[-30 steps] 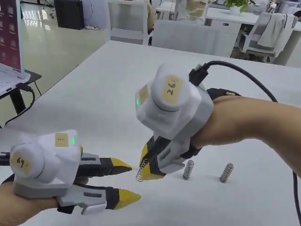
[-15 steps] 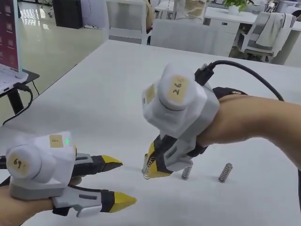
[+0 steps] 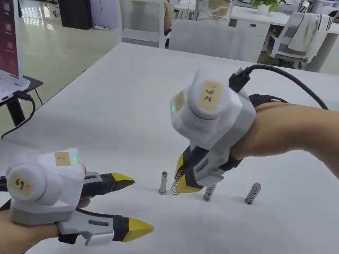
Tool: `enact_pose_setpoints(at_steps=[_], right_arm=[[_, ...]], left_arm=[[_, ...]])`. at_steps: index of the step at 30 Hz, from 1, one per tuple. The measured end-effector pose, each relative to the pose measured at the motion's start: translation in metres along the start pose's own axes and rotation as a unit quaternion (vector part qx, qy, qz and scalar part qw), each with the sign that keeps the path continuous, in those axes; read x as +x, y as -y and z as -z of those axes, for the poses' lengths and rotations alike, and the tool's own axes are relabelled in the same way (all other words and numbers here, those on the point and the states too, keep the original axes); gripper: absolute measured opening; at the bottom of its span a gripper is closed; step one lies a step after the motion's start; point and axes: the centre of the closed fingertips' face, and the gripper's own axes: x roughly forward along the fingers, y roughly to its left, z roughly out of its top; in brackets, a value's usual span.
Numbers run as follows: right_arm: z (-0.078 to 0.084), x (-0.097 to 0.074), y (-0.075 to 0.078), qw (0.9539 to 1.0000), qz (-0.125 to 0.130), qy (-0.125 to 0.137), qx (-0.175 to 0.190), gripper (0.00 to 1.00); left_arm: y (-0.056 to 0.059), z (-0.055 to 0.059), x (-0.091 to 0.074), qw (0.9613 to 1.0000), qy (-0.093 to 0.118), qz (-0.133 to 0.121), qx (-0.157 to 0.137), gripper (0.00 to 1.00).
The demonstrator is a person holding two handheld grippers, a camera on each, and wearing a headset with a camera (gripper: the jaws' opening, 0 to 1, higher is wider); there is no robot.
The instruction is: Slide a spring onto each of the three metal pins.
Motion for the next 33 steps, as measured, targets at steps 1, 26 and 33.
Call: enact_pose_setpoints(at_steps=[1, 26, 33], right_arm=[[0.000, 0.000, 0.001, 1.0000, 0.001, 0.000, 0.001, 0.09], [-0.001, 0.010, 0.043, 0.9995, 0.026, -0.012, 0.010, 0.09], [0.003, 0.020, 0.053, 0.9992, 0.030, -0.024, 0.009, 0.09]], left_arm=[[-0.001, 0.001, 0.000, 1.0000, -0.001, -0.002, -0.001, 0.56], [-0.008, 0.007, -0.005, 0.9998, 0.006, -0.018, -0.004, 0.63], [-0.008, 0.008, -0.006, 0.9998, 0.007, -0.018, -0.004, 0.63]])
